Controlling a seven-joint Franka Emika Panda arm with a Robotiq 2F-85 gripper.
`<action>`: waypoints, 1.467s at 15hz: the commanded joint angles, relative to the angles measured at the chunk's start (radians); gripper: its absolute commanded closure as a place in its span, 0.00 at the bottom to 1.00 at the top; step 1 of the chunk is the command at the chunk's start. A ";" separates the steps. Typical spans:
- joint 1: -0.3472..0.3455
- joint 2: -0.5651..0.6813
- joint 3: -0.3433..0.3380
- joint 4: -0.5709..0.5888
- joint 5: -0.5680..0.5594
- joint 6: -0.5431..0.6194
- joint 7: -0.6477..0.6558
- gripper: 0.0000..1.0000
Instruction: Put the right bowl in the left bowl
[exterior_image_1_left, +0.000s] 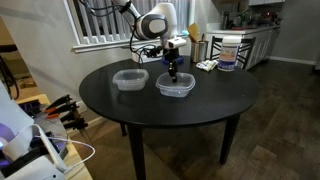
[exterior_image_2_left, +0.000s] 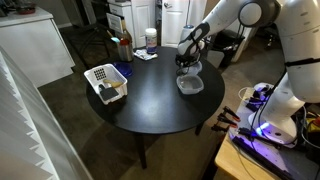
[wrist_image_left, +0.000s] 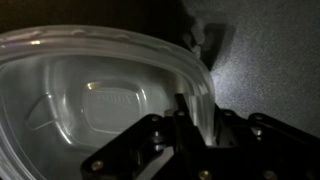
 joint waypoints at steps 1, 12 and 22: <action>0.058 -0.050 -0.037 -0.045 -0.075 -0.003 0.064 1.00; 0.318 -0.343 -0.123 -0.209 -0.617 -0.133 0.278 0.99; 0.172 -0.521 0.138 -0.421 -0.589 -0.182 0.415 0.99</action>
